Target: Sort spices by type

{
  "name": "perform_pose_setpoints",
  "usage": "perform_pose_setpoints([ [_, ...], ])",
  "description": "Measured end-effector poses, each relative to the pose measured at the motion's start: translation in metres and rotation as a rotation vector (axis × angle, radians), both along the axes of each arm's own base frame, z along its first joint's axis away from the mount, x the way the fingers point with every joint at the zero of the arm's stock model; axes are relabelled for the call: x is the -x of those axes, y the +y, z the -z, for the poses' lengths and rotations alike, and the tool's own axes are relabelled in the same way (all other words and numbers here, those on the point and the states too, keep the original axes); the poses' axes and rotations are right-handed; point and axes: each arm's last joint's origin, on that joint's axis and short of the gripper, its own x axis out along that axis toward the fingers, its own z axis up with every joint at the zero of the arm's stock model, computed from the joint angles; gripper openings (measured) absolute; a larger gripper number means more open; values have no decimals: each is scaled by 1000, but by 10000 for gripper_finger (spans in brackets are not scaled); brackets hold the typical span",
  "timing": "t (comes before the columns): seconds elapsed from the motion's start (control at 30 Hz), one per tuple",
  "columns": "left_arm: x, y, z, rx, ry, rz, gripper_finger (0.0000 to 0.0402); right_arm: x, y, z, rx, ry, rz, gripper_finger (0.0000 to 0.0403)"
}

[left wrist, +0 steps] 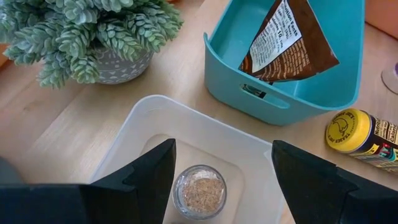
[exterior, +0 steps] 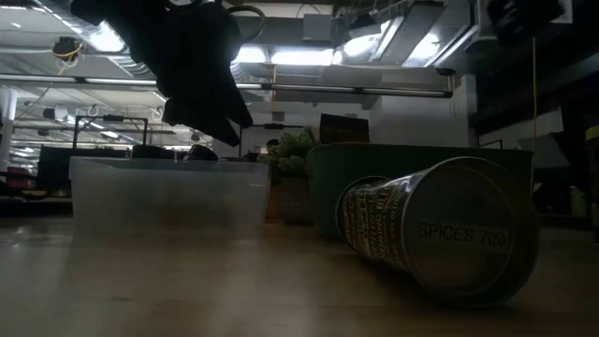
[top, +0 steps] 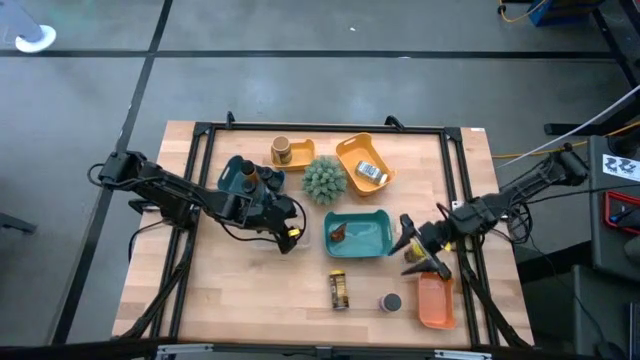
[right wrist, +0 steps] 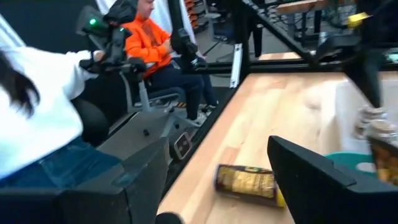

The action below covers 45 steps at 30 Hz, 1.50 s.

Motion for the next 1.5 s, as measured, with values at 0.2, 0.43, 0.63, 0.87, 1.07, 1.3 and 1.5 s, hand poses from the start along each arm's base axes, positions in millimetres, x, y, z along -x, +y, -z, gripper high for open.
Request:
perform_pose_setpoints([
  [0.2, 0, 0, 0, 0, 0, 0, 249, 12, 23, 6, 42, 26, -32, 273],
  [0.43, 0, 0, 0, 3, -1, -3, 249, 21, 47, 22, 139, 84, -16, 273],
  [0.63, 0, 0, 0, 5, -3, -5, 249, 26, 62, 34, 138, 147, 20, 273],
  [0.87, 0, 0, 0, 20, -8, -19, 249, 33, 77, 48, 119, 231, 54, 273],
  [1.07, 0, 0, 0, 22, -8, -20, 249, 33, 83, 63, 137, 289, 133, 273],
  [1.3, 0, 0, 0, 22, -8, -21, 249, 29, 88, 79, 162, 354, 152, 273],
  [1.5, 0, 0, 0, 22, -9, -21, 249, 28, 92, 90, 201, 401, 115, 273],
])
